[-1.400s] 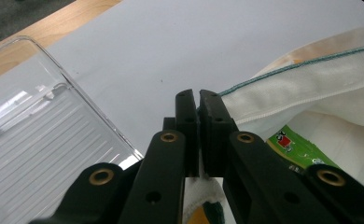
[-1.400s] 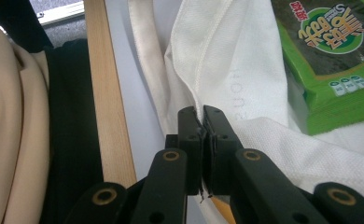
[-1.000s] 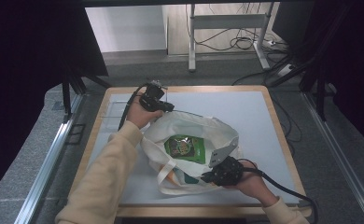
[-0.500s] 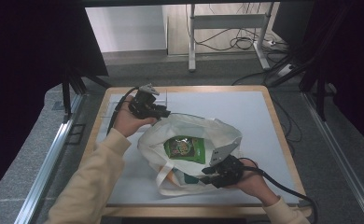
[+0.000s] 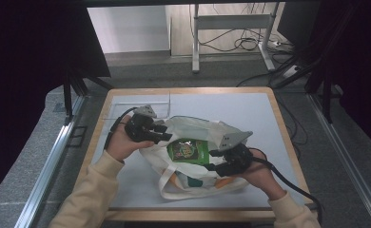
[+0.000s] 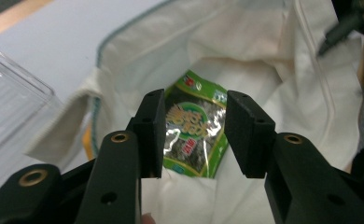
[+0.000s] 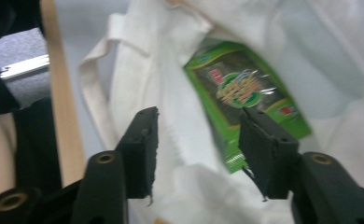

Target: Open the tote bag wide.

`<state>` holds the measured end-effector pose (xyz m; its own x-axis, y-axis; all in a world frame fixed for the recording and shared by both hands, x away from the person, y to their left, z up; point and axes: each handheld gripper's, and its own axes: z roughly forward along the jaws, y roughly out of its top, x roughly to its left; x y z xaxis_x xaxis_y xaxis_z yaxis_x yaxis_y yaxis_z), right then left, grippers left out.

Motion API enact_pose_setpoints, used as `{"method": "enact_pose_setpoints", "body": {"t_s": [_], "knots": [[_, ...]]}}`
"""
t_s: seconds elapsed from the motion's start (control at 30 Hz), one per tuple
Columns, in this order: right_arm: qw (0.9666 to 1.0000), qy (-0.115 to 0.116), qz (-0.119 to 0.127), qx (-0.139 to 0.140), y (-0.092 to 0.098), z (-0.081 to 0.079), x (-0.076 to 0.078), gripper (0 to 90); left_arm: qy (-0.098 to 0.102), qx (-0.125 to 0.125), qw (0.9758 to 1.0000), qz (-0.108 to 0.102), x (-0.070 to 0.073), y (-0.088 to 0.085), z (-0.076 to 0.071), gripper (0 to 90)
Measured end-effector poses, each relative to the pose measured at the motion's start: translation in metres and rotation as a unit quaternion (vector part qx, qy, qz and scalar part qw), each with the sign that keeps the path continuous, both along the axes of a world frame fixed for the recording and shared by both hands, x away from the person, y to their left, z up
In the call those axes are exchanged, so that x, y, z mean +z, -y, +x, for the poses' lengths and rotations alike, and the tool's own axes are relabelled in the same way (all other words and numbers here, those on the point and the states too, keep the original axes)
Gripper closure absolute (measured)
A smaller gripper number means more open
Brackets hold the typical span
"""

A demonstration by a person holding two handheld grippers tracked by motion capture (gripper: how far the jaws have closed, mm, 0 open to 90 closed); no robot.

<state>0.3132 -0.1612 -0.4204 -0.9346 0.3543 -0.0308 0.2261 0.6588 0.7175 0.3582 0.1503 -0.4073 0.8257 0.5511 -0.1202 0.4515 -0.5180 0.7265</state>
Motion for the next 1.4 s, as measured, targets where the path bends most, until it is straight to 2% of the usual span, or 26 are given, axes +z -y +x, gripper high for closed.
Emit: {"method": "enact_pose_setpoints", "body": {"t_s": [0.07, 0.13, 0.23, 0.3, 0.4, 0.47, 0.6, 0.63, 0.67, 0.73, 0.83, 0.87, 0.93, 1.03, 1.17, 1.3, 1.4], "knots": [[0.9999, 0.004, -0.01, 0.001, -0.004, 0.007, 0.003, 56.6, -0.006, -0.008, 0.9999, 0.009, -0.004, 0.002, -0.002, 64.6], [0.9996, 0.012, -0.024, 0.007, -0.011, 0.014, 0.004, 62.6, -0.014, -0.012, 0.9998, 0.009, -0.006, 0.005, -0.003, 70.5], [0.9987, 0.021, -0.047, 0.003, -0.02, 0.03, 0.005, 75.5, -0.026, -0.02, 0.9994, 0.015, -0.012, 0.009, -0.002, 81.0], [0.9982, 0.015, -0.058, -0.005, -0.026, 0.043, 0.004, 81.6, -0.03, -0.021, 0.9991, 0.019, -0.018, 0.012, -0.003, 85.7], [0.9976, 0.005, -0.064, -0.023, -0.033, 0.059, 0.001, 86.3, -0.039, -0.024, 0.9987, 0.021, -0.024, 0.015, -0.003, 88.2], [0.9962, 0.013, -0.079, -0.035, -0.038, 0.068, 0.0, 86.6, -0.039, -0.024, 0.9986, 0.024, -0.026, 0.015, -0.003, 88.5], [0.9947, 0.019, -0.091, -0.044, -0.048, 0.083, 0.001, 86.5, -0.038, -0.025, 0.9987, 0.02, -0.029, 0.014, -0.003, 89.2], [0.9954, 0.019, -0.083, -0.044, -0.05, 0.086, 0.002, 86.6, -0.039, -0.026, 0.9987, 0.021, -0.029, 0.014, -0.003, 89.3], [0.9958, 0.013, -0.079, -0.045, -0.052, 0.088, 0.003, 86.7, -0.039, -0.027, 0.9986, 0.024, -0.03, 0.014, -0.004, 89.4], [0.9951, 0.016, -0.087, -0.045, -0.057, 0.09, 0.003, 86.7, -0.039, -0.026, 0.9987, 0.022, -0.031, 0.015, -0.005, 89.4], [0.9955, 0.003, -0.089, -0.031, -0.064, 0.091, -0.002, 86.6, -0.04, -0.025, 0.9985, 0.028, -0.032, 0.015, -0.007, 89.3], [0.9949, 0.0, -0.097, -0.027, -0.066, 0.091, -0.006, 86.5, -0.042, -0.027, 0.9983, 0.031, -0.033, 0.015, -0.008, 89.3], [0.9926, -0.006, -0.118, -0.028, -0.068, 0.094, -0.015, 86.5, -0.041, -0.028, 0.9981, 0.035, -0.035, 0.015, -0.009, 89.2], [0.9883, 0.008, -0.149, -0.031, -0.072, 0.098, -0.025, 86.2, -0.046, -0.028, 0.9976, 0.043, -0.036, 0.015, -0.012, 89.3], [0.9851, 0.019, -0.165, -0.045, -0.072, 0.107, -0.033, 86.3, -0.051, -0.034, 0.9968, 0.051, -0.038, 0.016, -0.016, 89.1], [0.9804, 0.034, -0.186, -0.056, -0.071, 0.116, -0.039, 87.0, -0.055, -0.04, 0.9964, 0.052, -0.042, 0.015, -0.017, 89.1], [0.98, 0.041, -0.183, -0.067, -0.069, 0.124, -0.039, 87.5, -0.06, -0.042, 0.9958, 0.055, -0.044, 0.014, -0.017, 89.2]]}}
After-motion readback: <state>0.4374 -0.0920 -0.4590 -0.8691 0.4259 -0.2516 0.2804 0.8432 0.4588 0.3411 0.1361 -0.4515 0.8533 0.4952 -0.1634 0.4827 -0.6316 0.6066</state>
